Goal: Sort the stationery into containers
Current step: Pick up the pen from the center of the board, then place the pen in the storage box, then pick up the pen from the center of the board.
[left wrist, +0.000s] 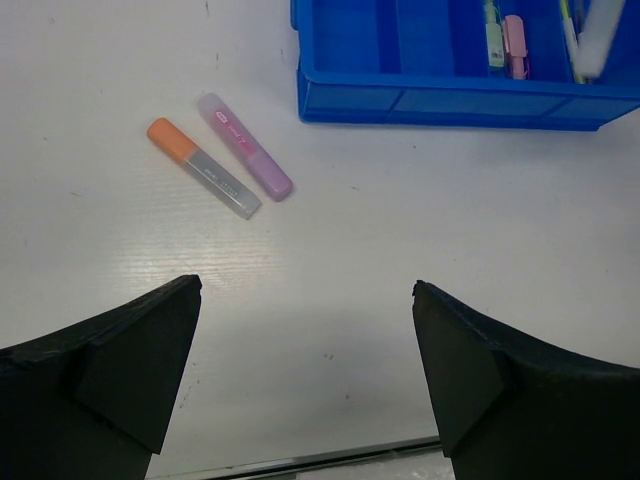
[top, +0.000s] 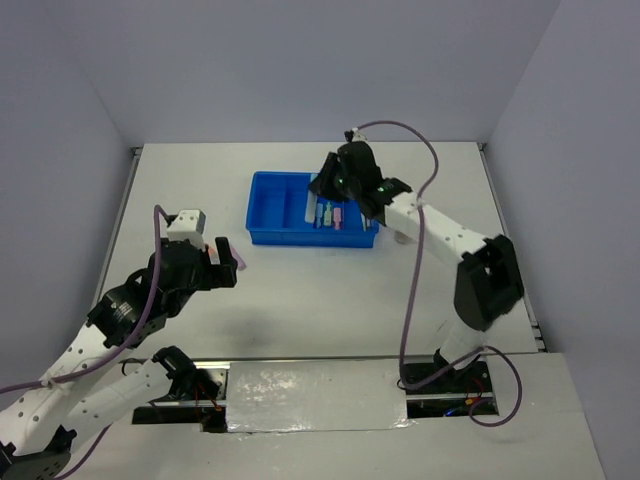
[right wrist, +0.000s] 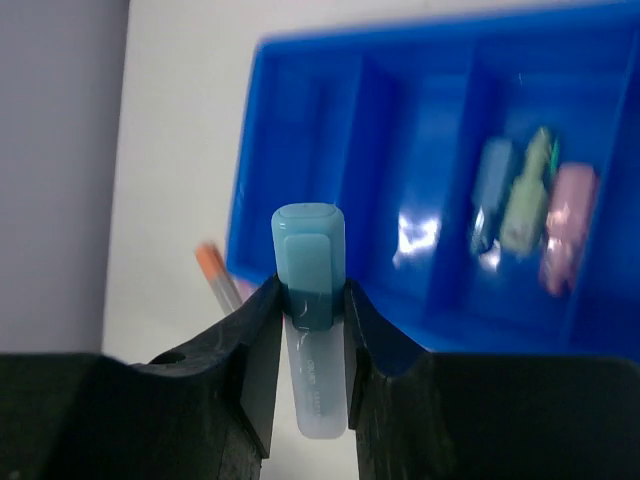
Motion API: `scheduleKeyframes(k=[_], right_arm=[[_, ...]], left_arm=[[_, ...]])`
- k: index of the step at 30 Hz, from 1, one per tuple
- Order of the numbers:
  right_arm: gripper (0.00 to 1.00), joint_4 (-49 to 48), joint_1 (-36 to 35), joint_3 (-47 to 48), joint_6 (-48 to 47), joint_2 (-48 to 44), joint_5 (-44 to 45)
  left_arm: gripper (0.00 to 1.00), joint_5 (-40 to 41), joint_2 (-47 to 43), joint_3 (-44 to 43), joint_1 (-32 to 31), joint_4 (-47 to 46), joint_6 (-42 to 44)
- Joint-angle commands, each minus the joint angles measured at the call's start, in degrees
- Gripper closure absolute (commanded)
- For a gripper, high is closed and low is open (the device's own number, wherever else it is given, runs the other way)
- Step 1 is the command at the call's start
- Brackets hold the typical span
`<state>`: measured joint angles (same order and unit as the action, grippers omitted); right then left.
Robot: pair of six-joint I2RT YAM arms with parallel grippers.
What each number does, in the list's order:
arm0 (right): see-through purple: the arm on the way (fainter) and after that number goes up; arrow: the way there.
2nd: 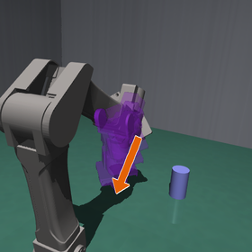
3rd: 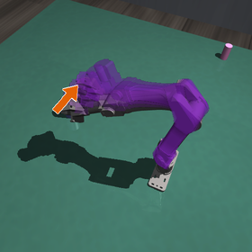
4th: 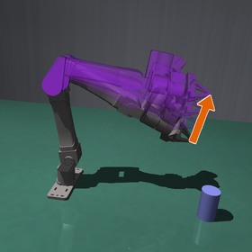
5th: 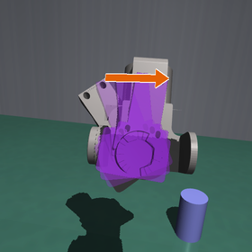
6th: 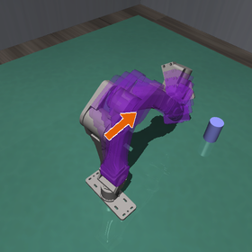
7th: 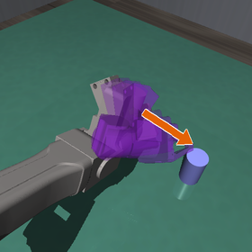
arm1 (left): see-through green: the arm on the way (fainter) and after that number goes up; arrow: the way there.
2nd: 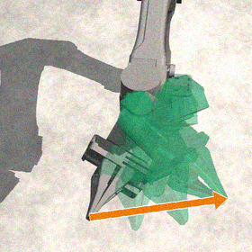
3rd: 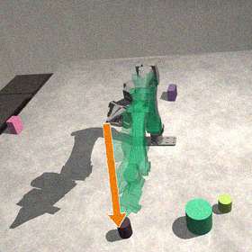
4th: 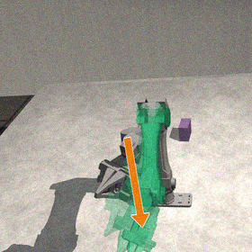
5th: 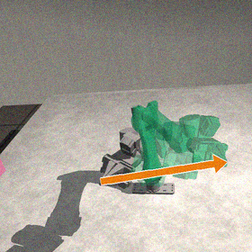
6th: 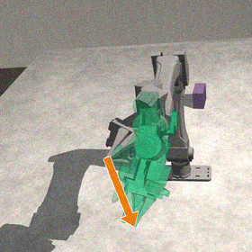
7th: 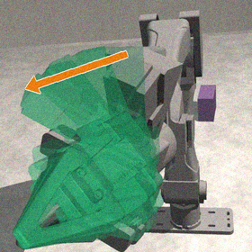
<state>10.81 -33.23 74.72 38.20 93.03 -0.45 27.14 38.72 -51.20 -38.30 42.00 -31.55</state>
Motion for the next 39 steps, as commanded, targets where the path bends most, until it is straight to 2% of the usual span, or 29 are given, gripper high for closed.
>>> scheduleKeyframes(k=[1,4,6,9,11,12,13,15,16,17,19,20,21,23,25,27,28,30,33,39], right_arm=[[1.00,1.65,0.10,14.27,8.12,10.82,7.13],[1.00,10.17,-0.08,28.05,7.51,21.90,8.43],[1.00,11.60,-0.08,32.57,7.86,27.10,10.46],[0.99,11.69,-0.08,34.70,6.81,30.27,11.79],[0.91,10.64,-0.08,34.79,5.84,30.98,11.35],[0.84,10.29,0.01,34.71,5.32,31.15,11.00],[0.67,9.76,-0.08,34.62,4.44,31.16,10.47],[0.52,8.10,-0.25,33.22,3.21,30.54,8.02],[0.28,7.65,-0.34,33.12,2.77,30.28,7.75],[0.20,7.47,-0.78,33.30,1.37,29.75,7.66],[0.12,8.61,-1.13,34.79,0.13,29.23,7.39],[0.09,9.05,-1.13,35.32,-1.01,28.18,7.65],[0.00,9.14,-1.39,35.84,-1.63,27.38,7.74],[0.00,9.75,-1.40,35.94,-2.86,24.40,6.52],[0.00,10.02,-1.92,33.14,-4.00,18.46,5.81],[0.00,6.10,-3.23,24.19,-6.10,12.64,4.50],[0.00,4.50,-3.68,16.50,-6.81,6.26,2.84],[0.00,0.12,-5.69,9.34,-9.44,-2.54,0.81],[0.00,0.08,-9.37,-0.78,-12.26,-10.65,-2.45],[0.00,-0.95,-16.77,-15.55,-12.27,-19.37,-2.36]], left_arm=[[0.01,0.64,-1.10,-0.04,0.16,-1.48,0.26],[0.01,1.60,-1.19,-0.13,0.07,-1.13,-0.18],[0.01,2.74,-1.02,-0.30,0.07,-0.69,-0.88],[0.01,3.27,-0.93,-0.57,0.16,-0.34,-1.06],[0.01,3.54,-0.75,-0.66,0.16,-0.25,-1.14],[0.01,3.54,-0.32,-0.66,0.25,-0.34,-1.14],[0.01,3.63,-0.14,-0.74,0.33,-0.25,-1.14],[0.01,3.54,0.48,-0.92,0.69,-0.08,-1.23],[0.01,3.80,1.18,-1.01,1.30,0.01,-1.41],[0.01,4.06,1.62,-1.36,1.74,0.54,-2.02],[0.01,5.29,3.02,-1.80,3.31,1.68,-3.16],[0.01,8.69,3.55,-2.23,3.58,2.38,-5.60],[0.01,10.81,5.38,-2.67,3.85,5.43,-8.32],[0.01,12.33,7.94,-3.56,5.08,8.35,-15.43],[0.01,9.62,11.89,-1.64,7.00,6.18,-17.31],[0.01,6.10,16.62,1.00,10.16,0.85,-18.81],[0.01,4.78,18.65,1.71,11.57,-1.11,-18.90],[0.03,0.47,24.96,2.16,15.60,-5.50,-18.98],[0.04,1.51,33.24,-0.03,18.87,-6.40,-20.91],[0.09,-1.46,42.39,-0.40,25.90,-12.80,-21.19]])
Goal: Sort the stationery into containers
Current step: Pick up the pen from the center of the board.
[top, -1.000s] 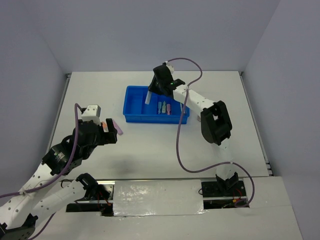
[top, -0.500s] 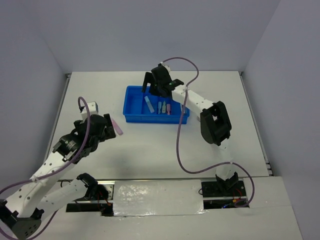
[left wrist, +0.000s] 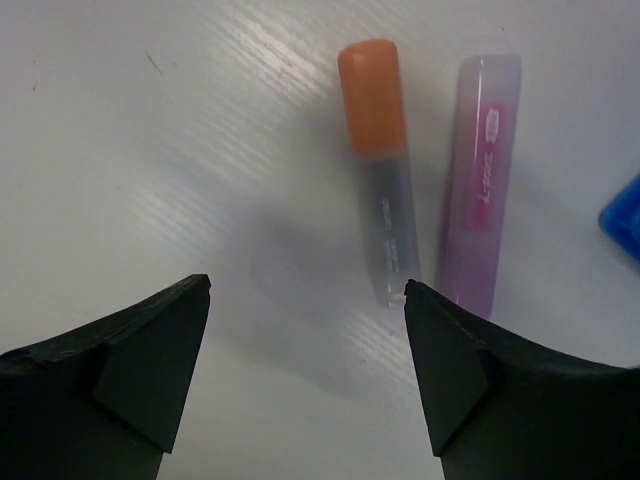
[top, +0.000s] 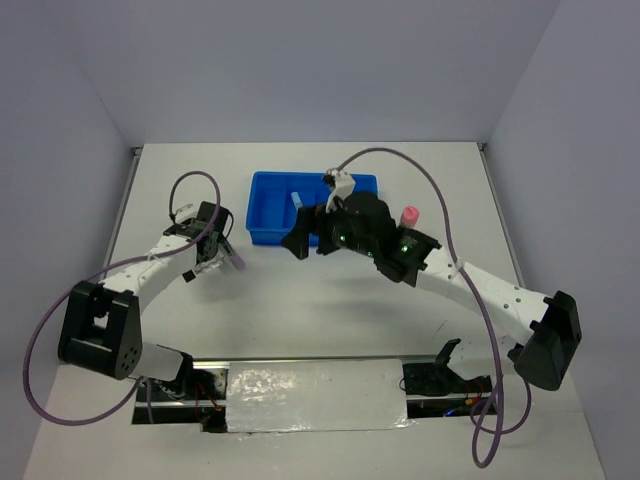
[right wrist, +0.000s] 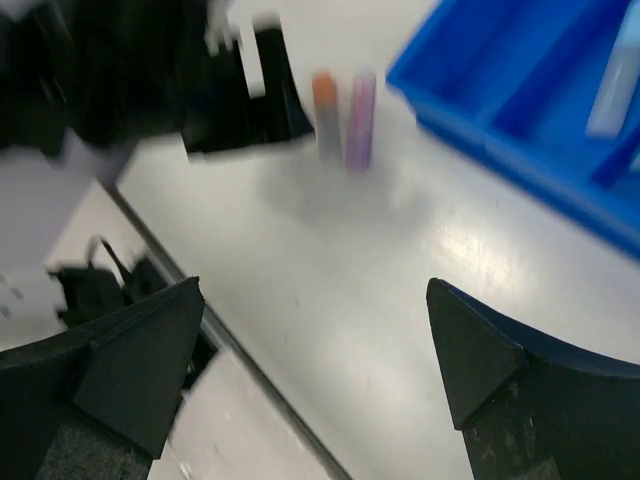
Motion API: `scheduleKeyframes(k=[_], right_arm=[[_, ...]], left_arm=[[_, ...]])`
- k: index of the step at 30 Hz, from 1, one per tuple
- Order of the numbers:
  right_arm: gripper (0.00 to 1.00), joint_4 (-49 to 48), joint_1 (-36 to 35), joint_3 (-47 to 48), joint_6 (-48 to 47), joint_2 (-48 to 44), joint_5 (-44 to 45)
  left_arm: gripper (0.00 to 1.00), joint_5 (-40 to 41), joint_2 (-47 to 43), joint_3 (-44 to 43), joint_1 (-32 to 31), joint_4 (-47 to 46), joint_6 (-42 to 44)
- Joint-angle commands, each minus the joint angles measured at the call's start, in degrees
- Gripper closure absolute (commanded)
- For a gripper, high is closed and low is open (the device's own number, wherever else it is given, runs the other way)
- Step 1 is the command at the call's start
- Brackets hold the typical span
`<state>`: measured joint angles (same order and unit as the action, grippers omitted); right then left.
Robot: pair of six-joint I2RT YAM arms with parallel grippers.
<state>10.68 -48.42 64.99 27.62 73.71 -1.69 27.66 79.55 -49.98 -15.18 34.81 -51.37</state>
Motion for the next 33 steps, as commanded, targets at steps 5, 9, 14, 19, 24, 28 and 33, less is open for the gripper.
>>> scheduleKeyframes(k=[5,9,14,19,24,28,33], right_arm=[[0.00,1.53,-4.57,-8.48,-1.95,-1.38,0.02],[0.00,3.91,-5.28,-7.69,-3.27,-2.60,1.61],[0.00,2.60,-5.63,-8.91,-2.83,-4.63,1.61],[0.00,1.63,-5.63,-10.32,-2.30,-5.07,0.56],[0.00,2.51,-5.63,-11.99,-2.74,-8.40,1.16],[0.00,1.54,-5.45,-14.97,-3.27,-13.06,1.61],[0.00,1.89,-4.75,-17.70,-2.66,-17.81,5.29]], left_arm=[[0.15,-4.80,9.38,-1.79,6.74,-10.36,0.22],[0.18,-7.79,13.43,-1.27,7.27,-13.53,1.10],[0.26,-6.92,15.29,0.05,7.27,-13.71,-0.13],[0.63,-6.04,15.11,1.63,7.53,-12.31,-1.27],[1.00,1.83,8.10,1.99,7.45,-3.45,-7.14],[0.99,10.75,-7.61,-2.48,0.53,-1.37,-3.06],[0.94,-9.00,-7.93,-9.25,-1.69,-18.27,14.17]])
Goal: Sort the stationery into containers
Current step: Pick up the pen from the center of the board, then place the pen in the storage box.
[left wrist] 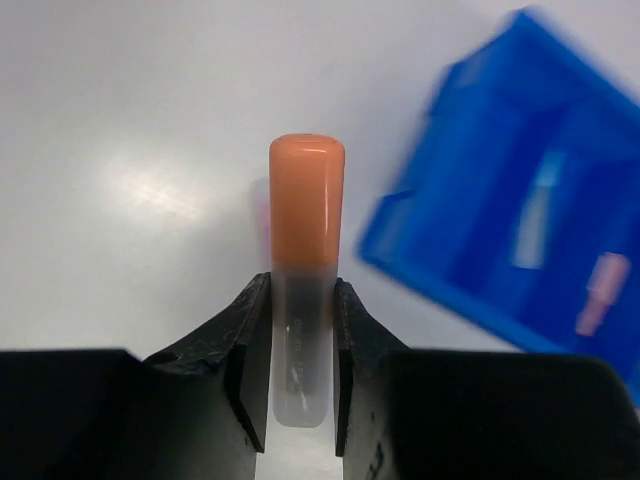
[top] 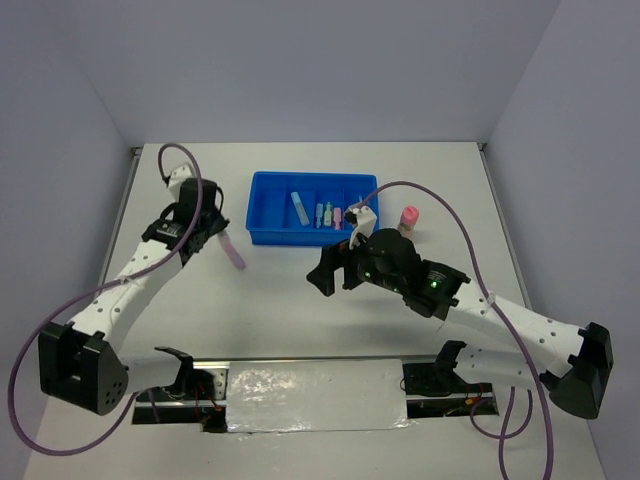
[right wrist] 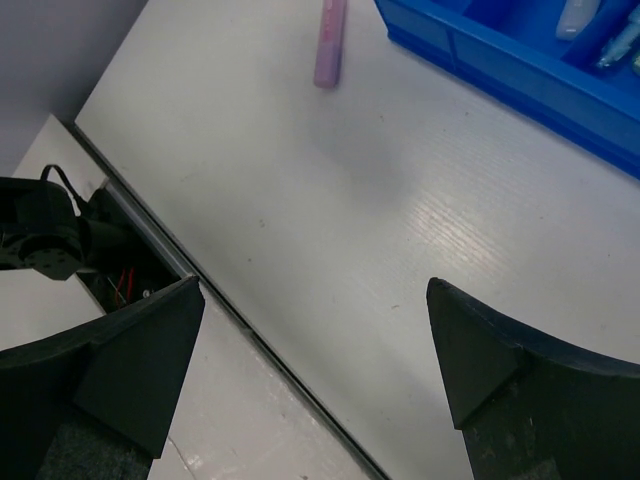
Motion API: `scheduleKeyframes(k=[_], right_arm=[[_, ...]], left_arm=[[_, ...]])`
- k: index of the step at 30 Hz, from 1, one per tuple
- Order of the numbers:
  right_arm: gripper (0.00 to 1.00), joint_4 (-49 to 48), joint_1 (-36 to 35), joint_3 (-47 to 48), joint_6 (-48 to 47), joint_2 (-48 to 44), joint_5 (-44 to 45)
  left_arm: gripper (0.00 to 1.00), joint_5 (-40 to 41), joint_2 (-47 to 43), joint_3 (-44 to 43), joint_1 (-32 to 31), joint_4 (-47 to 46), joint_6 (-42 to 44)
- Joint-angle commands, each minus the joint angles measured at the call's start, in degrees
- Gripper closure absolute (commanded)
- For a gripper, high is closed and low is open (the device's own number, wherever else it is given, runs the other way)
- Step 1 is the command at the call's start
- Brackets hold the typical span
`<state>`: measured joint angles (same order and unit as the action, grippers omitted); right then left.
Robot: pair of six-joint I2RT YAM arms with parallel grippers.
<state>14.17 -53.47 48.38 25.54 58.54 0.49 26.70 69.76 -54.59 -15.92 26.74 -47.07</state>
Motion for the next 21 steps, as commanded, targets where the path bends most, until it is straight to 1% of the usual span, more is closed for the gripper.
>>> scheduleKeyframes(k=[1,2,3,4,5,6,7,8,9,10,13,16,18,19,21], right_arm=[[0.00,-1.17,0.47,-1.36,-0.40,-3.34,3.63],[0.00,-0.56,0.39,-1.62,-0.23,-4.57,3.90],[0.00,-0.12,0.47,-1.62,-0.23,-5.19,3.82],[0.00,0.32,0.47,-1.71,-0.31,-5.80,3.81],[0.00,1.55,0.47,-1.62,-0.32,-6.77,3.73],[0.00,2.34,0.47,-1.54,-0.32,-7.21,4.25],[0.00,3.48,0.47,-1.53,-0.23,-8.35,4.43],[0.00,3.84,0.65,-1.97,-0.23,-8.88,4.52],[0.00,4.02,0.48,-2.24,-0.23,-9.49,4.34],[0.00,4.45,0.56,-2.41,-0.14,-10.63,4.34],[0.00,5.16,0.91,-3.11,-0.31,-12.13,3.99],[0.00,6.21,1.09,-2.94,-0.58,-12.93,4.08],[0.00,6.39,1.09,-2.77,-0.84,-13.10,4.17],[0.00,6.31,1.18,-2.68,-1.02,-13.19,4.17],[0.00,6.57,1.09,-2.24,-1.02,-12.93,3.90]], left_arm=[[0.94,-11.89,5.88,-6.65,-2.17,-11.09,11.11],[0.97,-14.89,8.44,-11.02,-2.62,-13.27,13.99],[0.97,-17.36,14.12,-13.50,-3.14,-13.82,14.80],[0.98,-20.86,16.96,-16.40,-4.45,-14.08,15.86],[0.98,-21.85,20.04,-22.26,-5.25,-14.26,17.96],[0.98,-21.78,22.94,-25.36,-6.04,-13.30,18.59],[0.97,-23.60,28.45,-31.40,-7.01,-12.25,19.20],[0.95,-23.88,31.03,-34.07,-7.28,-11.20,19.56],[0.95,-23.02,35.75,-36.70,-7.63,-9.53,19.47],[0.94,-22.66,37.71,-40.99,-8.07,-8.56,19.56],[0.90,-22.83,43.43,-45.15,-8.16,-7.85,19.03],[0.86,-24.06,46.08,-45.52,-8.33,-7.66,17.89],[0.70,-23.19,46.26,-44.73,-8.77,-8.63,17.63],[0.52,-22.66,46.35,-44.47,-9.04,-8.38,17.45],[0.32,-21.26,45.13,-44.38,-9.04,-7.15,16.49]])
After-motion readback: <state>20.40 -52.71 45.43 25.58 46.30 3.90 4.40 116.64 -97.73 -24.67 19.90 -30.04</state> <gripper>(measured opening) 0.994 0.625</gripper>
